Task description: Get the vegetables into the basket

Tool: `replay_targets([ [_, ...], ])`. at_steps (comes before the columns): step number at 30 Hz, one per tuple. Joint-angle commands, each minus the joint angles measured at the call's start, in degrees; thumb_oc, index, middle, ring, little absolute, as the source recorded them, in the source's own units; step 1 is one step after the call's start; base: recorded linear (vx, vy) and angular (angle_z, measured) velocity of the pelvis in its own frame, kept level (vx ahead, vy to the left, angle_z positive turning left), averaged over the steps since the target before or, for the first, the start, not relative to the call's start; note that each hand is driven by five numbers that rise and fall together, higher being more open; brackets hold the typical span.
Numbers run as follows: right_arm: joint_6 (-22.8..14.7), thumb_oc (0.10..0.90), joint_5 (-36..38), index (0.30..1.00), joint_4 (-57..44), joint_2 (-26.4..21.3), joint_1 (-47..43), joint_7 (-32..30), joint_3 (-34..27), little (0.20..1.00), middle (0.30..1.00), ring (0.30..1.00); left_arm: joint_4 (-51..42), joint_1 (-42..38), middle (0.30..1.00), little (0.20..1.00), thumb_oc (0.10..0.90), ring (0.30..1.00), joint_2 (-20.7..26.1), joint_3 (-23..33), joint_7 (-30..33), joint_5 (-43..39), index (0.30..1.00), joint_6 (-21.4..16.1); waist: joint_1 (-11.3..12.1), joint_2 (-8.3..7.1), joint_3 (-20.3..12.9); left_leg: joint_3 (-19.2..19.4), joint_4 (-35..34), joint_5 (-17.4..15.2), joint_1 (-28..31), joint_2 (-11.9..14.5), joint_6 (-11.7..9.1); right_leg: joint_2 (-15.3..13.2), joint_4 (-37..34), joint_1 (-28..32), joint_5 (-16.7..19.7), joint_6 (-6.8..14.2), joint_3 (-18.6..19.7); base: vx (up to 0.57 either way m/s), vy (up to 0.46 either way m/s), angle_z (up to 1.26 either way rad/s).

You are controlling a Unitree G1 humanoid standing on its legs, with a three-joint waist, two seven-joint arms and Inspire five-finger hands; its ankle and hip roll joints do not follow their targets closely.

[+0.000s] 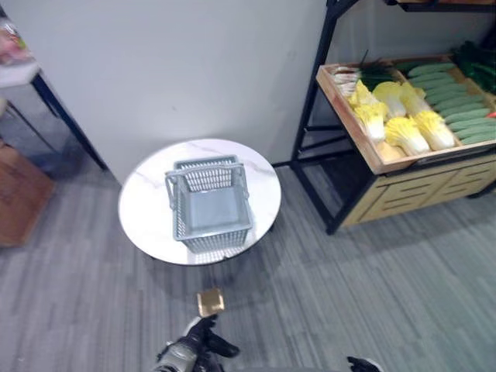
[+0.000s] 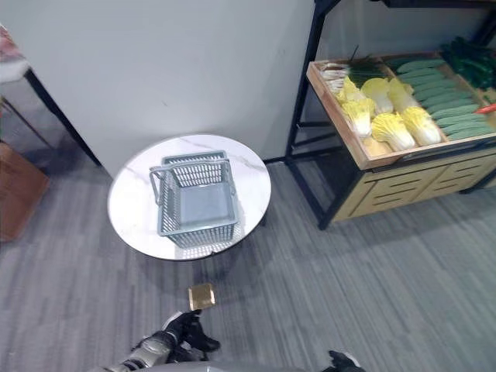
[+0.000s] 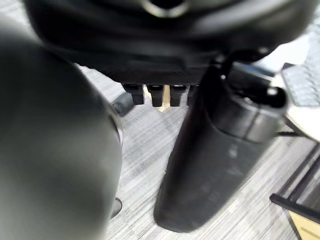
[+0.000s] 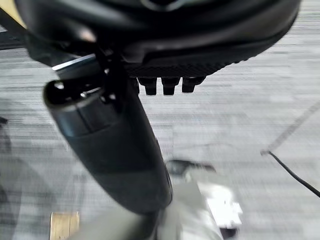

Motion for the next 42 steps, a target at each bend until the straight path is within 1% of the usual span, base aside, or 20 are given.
replay_targets([
  [1,-0.92,0.900,-1.02,1.000,-4.83,-2.07,-3.12,0.34,0.07,1.000,1.000,1.000,-0.43,1.66,1.000,1.000,0.900,1.000,0.24,-1.57,-0.13,0.67,1.000,-0.67,1.95,2.00,-0.85,3.94,0.47,0.97,0.28,1.81,-4.84,-4.19,4.21,-1.72,7.84,7.41,0.39,0.22,0.113,-0.55],
  [6,-1.04,0.900,-0.89,1.000,-6.22,-1.08,-3.76,0.50,0.57,1.000,1.000,1.000,-0.09,1.90,1.000,1.000,0.900,1.000,0.41,-1.18,-0.15,0.44,1.000,-0.62,2.34,0.71,-1.44,5.35,0.47,-1.32,1.43,-0.52,-3.33,-5.79,6.58,-3.24,12.54,9.71,1.35,0.17,0.091,-0.30],
  [8,-1.11,0.900,-0.97,1.000,-7.07,-0.52,-3.94,0.84,1.21,1.000,1.000,1.000,0.52,2.01,1.000,1.000,0.900,1.000,0.83,-0.81,-0.25,0.61,1.000,-0.41,2.75,-0.13,-1.64,5.42,0.47,-2.90,2.63,-1.82,-2.32,-6.18,10.07,-4.51,16.19,11.21,1.81,0.17,0.085,-0.10],
  [9,-1.10,0.900,-0.97,1.000,-7.08,-0.51,-3.94,0.84,1.21,1.000,1.000,1.000,0.52,2.01,1.000,1.000,0.900,1.000,0.84,-0.81,-0.25,0.61,1.000,-0.41,2.81,-0.15,-1.64,5.48,0.47,-2.94,2.64,-1.83,-2.30,-6.20,10.13,-4.56,16.17,11.23,1.89,0.17,0.075,-0.18],
  [10,-1.11,0.900,-0.70,1.000,-7.35,-0.47,-3.87,0.96,1.17,1.000,1.000,1.000,0.63,2.17,1.000,1.000,0.900,1.000,1.14,-0.65,-0.39,0.84,1.000,-0.19,3.09,-0.29,-1.08,4.77,0.48,-4.70,4.49,-2.66,-1.30,-6.20,16.61,-6.46,19.13,11.42,0.94,0.08,0.035,-0.19],
  [12,-1.13,0.900,-0.49,1.000,-7.53,-0.55,-4.01,1.04,1.08,1.000,1.000,1.000,0.70,2.03,1.000,1.000,0.900,1.000,1.30,-0.67,-0.36,0.83,1.000,-0.13,3.19,0.20,-0.66,4.69,0.47,-5.01,5.27,-2.47,-1.10,-5.77,19.64,-8.52,21.16,11.42,0.47,0.07,0.070,-0.16],
  [13,-1.10,0.900,-0.44,1.000,-7.53,-0.60,-4.06,1.00,0.91,1.000,1.000,1.000,0.78,1.86,1.000,1.000,0.900,1.000,1.35,-0.64,-0.30,0.79,1.000,-0.09,3.33,0.76,0.01,4.64,0.47,-5.31,5.90,-2.45,-0.62,-5.93,23.15,-9.75,23.20,11.42,-1.14,0.06,0.137,-0.02],
  [15,-1.13,0.900,-0.12,1.000,-7.83,-0.66,-4.08,0.97,0.75,1.000,1.000,1.000,0.99,1.32,1.000,1.000,0.900,1.000,1.55,-1.22,-0.38,1.11,1.000,0.11,2.57,1.80,1.39,3.90,0.47,-6.58,7.60,-2.38,-0.25,-6.39,27.92,-13.38,24.06,11.42,-3.87,0.10,0.154,0.13],
  [17,-1.06,0.900,0.16,1.000,-7.96,-0.59,-3.83,0.97,0.46,1.000,1.000,1.000,1.21,1.03,1.000,1.000,0.900,1.000,1.80,-1.43,-0.60,1.23,1.000,0.22,1.72,1.79,2.20,3.55,0.47,-7.74,9.32,-2.72,-0.52,-9.47,27.34,-16.52,22.44,10.52,-8.53,0.22,0.041,0.23],
  [18,-1.07,0.900,0.34,1.000,-7.99,-0.50,-3.66,1.03,0.46,1.000,1.000,1.000,1.60,0.91,1.000,1.000,0.900,1.000,1.88,-1.52,-0.55,1.25,1.000,0.19,1.01,1.58,2.57,2.89,0.47,-8.08,10.02,-2.64,-1.46,-9.50,21.86,-18.61,19.71,9.73,-9.66,0.29,-0.078,0.23],
  [20,-1.14,0.900,0.38,1.000,-7.88,-0.42,-3.66,0.97,0.56,1.000,1.000,1.000,1.93,0.97,1.000,1.000,0.900,1.000,1.82,-1.49,-0.44,1.27,1.000,0.15,0.29,1.49,2.97,1.83,0.47,-8.41,10.76,-2.56,-2.00,-9.08,18.37,-18.69,17.94,9.29,-9.92,0.22,-0.095,0.27],
  [21,-1.17,0.900,0.38,1.000,-7.49,-0.05,-3.45,1.02,0.97,1.000,1.000,1.000,2.43,1.34,1.000,1.000,0.900,1.000,1.68,-1.30,-0.38,1.49,1.000,0.03,-0.49,0.78,2.66,0.63,0.47,-9.13,11.98,-2.73,-2.79,-8.18,10.30,-19.26,17.38,9.09,-8.67,0.16,-0.080,0.36],
  [22,-1.18,0.900,0.38,1.000,-7.47,-0.05,-3.44,1.02,0.99,1.000,1.000,1.000,2.44,1.37,1.000,1.000,0.900,1.000,1.67,-1.29,-0.38,1.50,1.000,0.02,-0.57,0.85,2.74,0.55,0.47,-9.24,12.14,-2.64,-2.83,-8.10,10.09,-18.95,17.39,9.09,-8.81,0.21,-0.108,0.45],
  [23,-1.20,0.900,0.13,1.000,-7.64,-0.10,-3.57,1.24,1.56,1.000,1.000,1.000,2.51,1.34,1.000,1.000,0.900,1.000,1.86,-1.36,-0.27,1.95,1.000,-0.14,-1.38,0.65,2.57,-0.32,0.47,-9.47,12.51,-2.48,-2.96,-6.82,8.51,-19.65,17.20,9.20,-5.22,0.10,-0.041,0.55],
  [24,-1.30,0.900,0.26,1.000,-7.80,0.11,-3.35,1.24,1.57,1.000,1.000,1.000,2.54,1.55,1.000,1.000,0.900,1.000,1.74,-1.14,-0.37,1.85,1.000,-0.21,-0.99,0.58,2.50,-0.54,0.47,-9.50,13.23,-2.25,-3.01,-6.48,8.67,-18.89,16.37,9.20,-4.93,0.10,-0.051,0.58],
  [35,-1.86,0.900,2.62,1.000,-6.78,-1.22,-2.68,-0.06,-0.55,1.000,1.000,1.000,3.88,2.89,1.000,1.000,0.900,1.000,1.09,-0.06,-0.04,1.38,1.000,0.29,-0.01,1.28,-0.77,-3.01,0.47,-8.91,14.67,-1.02,-4.25,-4.26,1.87,-9.99,12.30,6.66,-7.43,0.04,-0.082,0.16],
  [37,-2.88,0.900,4.61,1.000,-14.00,-3.14,-2.70,-1.14,-2.06,1.000,1.000,1.000,3.59,3.57,1.000,1.000,0.900,1.000,1.27,0.80,0.32,0.83,1.000,0.08,-0.31,1.29,-1.09,-2.96,0.47,-8.52,15.23,-0.60,-4.66,-3.50,1.66,-9.14,11.94,6.26,-7.36,0.00,-0.109,0.01],
  [39,-3.51,0.900,2.56,1.000,-30.25,-7.53,-0.68,-2.00,-3.44,1.000,1.000,1.000,1.87,4.62,1.000,1.000,0.900,1.000,1.60,1.61,0.20,0.50,1.000,-0.11,-0.99,1.22,-1.14,-2.69,0.47,-8.03,15.02,-0.32,-5.02,-3.12,1.88,-9.35,11.88,6.19,-7.09,-0.04,-0.056,-0.09],
  [40,-3.35,0.900,2.53,1.000,-30.51,-7.61,-0.49,-2.00,-3.49,1.000,1.000,1.000,1.84,4.68,1.000,1.000,0.900,1.000,1.56,1.57,0.20,0.51,1.000,-0.10,-0.97,1.27,-1.18,-2.70,0.47,-8.04,15.03,-0.31,-5.02,-3.11,1.88,-9.34,11.87,6.19,-7.10,-0.03,-0.024,-0.09],
  [42,-3.82,0.900,0.73,1.000,-40.88,-11.33,0.23,-2.51,-5.04,1.000,1.000,1.000,1.12,5.03,1.000,1.000,0.900,1.000,1.68,1.82,-0.01,0.65,1.000,-0.04,-1.37,1.19,-1.12,-2.66,0.47,-7.72,14.79,-0.22,-5.20,-2.98,1.97,-9.33,11.87,6.22,-7.08,-0.03,-0.029,-0.03],
])
